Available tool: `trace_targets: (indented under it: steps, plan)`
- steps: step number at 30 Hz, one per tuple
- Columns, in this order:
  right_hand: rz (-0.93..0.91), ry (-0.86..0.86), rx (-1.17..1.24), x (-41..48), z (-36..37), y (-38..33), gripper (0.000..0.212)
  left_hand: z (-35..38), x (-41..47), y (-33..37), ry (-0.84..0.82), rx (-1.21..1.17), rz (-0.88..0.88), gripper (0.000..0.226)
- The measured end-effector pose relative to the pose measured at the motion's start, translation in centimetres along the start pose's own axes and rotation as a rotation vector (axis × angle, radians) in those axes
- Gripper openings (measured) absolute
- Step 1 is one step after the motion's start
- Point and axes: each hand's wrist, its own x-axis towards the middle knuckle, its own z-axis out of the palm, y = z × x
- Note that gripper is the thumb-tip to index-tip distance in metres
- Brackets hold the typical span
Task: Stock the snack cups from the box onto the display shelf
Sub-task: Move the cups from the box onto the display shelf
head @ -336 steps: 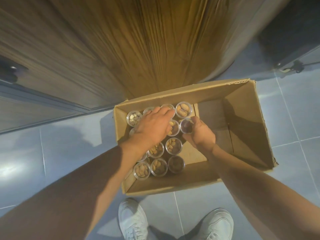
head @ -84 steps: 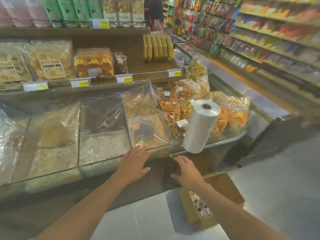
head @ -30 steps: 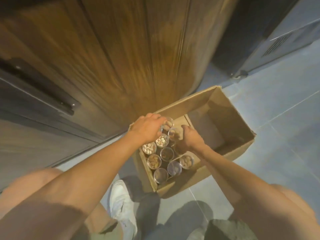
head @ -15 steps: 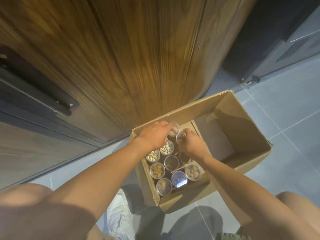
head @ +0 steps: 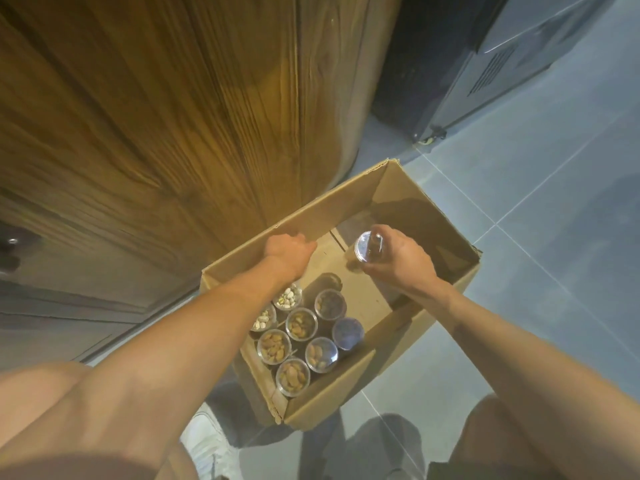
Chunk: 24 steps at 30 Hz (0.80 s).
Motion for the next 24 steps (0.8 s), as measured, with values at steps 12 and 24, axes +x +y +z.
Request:
trace_targets:
  steps: [12,24]
  plan:
    - [0.146,-0.028,0.067,-0.8,-1.3,0.3,0.084,0.6,0.3,0.9,0.081,0.079,-0.047,0.046]
    - [0.200,-0.037,0.099,-5.1,-11.7,-6.8,0.077,-13.1,-10.2,-0.2,0.127,-0.134,-0.088,0.049]
